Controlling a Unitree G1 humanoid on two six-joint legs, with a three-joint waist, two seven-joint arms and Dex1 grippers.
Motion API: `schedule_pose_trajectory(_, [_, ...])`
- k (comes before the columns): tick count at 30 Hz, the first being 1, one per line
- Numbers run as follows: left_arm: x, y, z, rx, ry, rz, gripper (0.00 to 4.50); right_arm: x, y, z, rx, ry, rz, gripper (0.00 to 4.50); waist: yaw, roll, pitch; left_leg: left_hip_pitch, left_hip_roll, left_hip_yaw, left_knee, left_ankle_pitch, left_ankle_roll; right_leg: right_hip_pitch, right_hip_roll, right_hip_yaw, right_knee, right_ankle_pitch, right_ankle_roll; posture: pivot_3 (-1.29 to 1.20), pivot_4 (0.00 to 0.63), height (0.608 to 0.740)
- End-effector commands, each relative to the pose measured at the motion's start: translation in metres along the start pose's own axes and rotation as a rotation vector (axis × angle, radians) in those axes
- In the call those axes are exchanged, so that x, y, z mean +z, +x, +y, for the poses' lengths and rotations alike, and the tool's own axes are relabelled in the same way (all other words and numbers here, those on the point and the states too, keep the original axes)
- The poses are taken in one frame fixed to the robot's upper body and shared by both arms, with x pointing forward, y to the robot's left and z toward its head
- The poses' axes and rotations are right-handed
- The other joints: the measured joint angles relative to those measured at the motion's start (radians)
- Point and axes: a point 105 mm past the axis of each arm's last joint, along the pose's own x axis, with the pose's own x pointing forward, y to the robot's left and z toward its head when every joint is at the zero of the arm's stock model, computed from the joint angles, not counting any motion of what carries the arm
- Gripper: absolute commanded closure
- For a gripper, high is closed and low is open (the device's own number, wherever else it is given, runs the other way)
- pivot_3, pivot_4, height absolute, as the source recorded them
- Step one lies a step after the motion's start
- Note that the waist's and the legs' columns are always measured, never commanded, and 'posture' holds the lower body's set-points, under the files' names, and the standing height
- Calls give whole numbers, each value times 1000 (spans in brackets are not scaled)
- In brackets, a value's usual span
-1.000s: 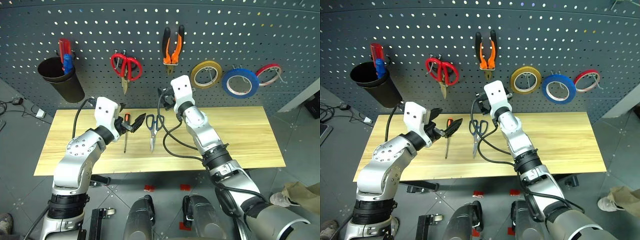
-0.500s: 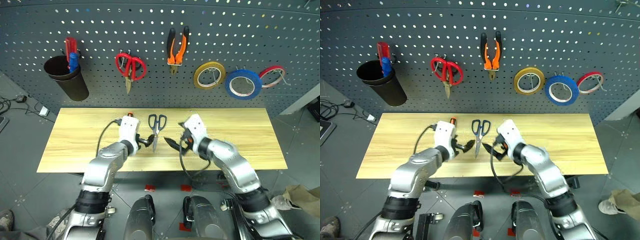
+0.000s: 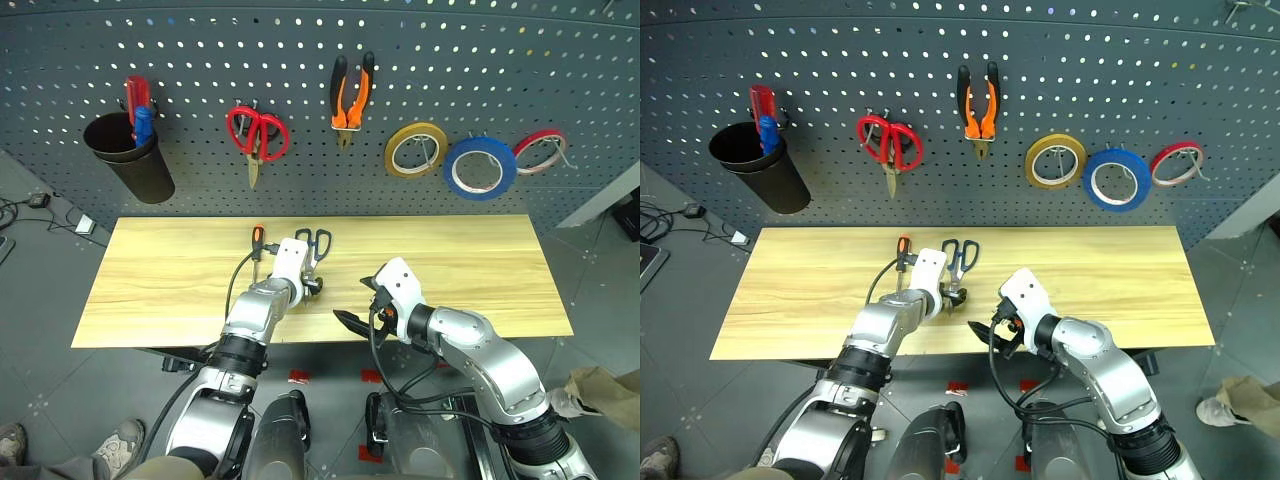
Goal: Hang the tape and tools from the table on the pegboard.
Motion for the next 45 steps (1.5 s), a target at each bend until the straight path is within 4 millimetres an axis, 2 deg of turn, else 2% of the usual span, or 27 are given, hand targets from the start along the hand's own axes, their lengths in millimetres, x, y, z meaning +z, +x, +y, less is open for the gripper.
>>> schedule_pose_trajectory(1, [-12,6,-1,-9,-16,40,940,13,-3,6,20,-7,-46,0,0,0,0,0,0,0,0,0,0,0,0,0,0,0,0,-195,306,740])
schedule_pose_trajectory(10, [-23,13,-2,-71,-16,77,3786,13,-7,2,7,28,-40,0,0,0,0,1,0,0,1,0,0,1,0,0,1,0,0,-211,303,740])
schedule_pose_trajectory(11, [-21,12,-1,-80,-22,59,3971,13,-7,2,7,29,-39,0,0,0,0,1,0,0,1,0,0,1,0,0,1,0,0,-211,303,740])
schedule_pose_trajectory(15, [-3,3,2,-93,-7,-75,3969,12,-9,2,-2,-9,-36,0,-2,0,0,1,0,0,1,0,0,1,0,0,1,0,0,-213,300,740])
schedule_pose_trajectory(18, [11,-19,7,-89,68,-231,3969,18,-10,0,-36,-96,-70,0,-7,0,0,1,0,0,0,0,0,0,-1,0,0,0,0,-214,303,740])
schedule_pose_trajectory(21, [21,-58,9,-67,216,-420,3969,48,-17,-4,-127,-247,-259,0,-21,-1,1,0,1,1,-2,0,-1,-1,0,1,-1,0,0,-215,304,740])
schedule_pose_trajectory(23, [22,-81,11,-49,212,-499,3969,65,-24,5,-94,-317,-370,0,-25,-1,1,0,1,1,-3,0,-1,-1,-1,1,-1,0,0,-215,303,740])
schedule_pose_trajectory(28, [26,-134,12,51,247,-643,3969,97,-36,22,-23,-372,-531,0,-26,-1,1,1,1,1,-2,-1,1,1,-2,1,-1,0,0,-197,301,740])
schedule_pose_trajectory(31, [36,-158,13,131,281,-725,3969,107,-37,25,-22,-400,-573,0,-26,-1,1,1,1,0,-2,-2,4,0,-1,1,-1,0,0,-187,296,740])
schedule_pose_trajectory(34, [46,-172,13,176,314,-784,3969,109,-35,24,-35,-411,-582,0,-22,-1,1,1,1,-1,-2,-3,5,0,-1,0,0,0,0,-183,293,740])
schedule_pose_trajectory(38, [64,-184,25,268,332,-847,3969,112,-33,17,-61,-419,-591,0,-23,-1,1,1,1,0,-1,-3,5,1,-1,1,-1,1,0,-181,290,740])
schedule_pose_trajectory(45, [95,-184,45,358,396,-906,3969,124,-28,9,-94,-417,-621,0,-23,-1,1,0,1,0,-1,-3,5,0,0,0,0,1,0,-180,291,740])
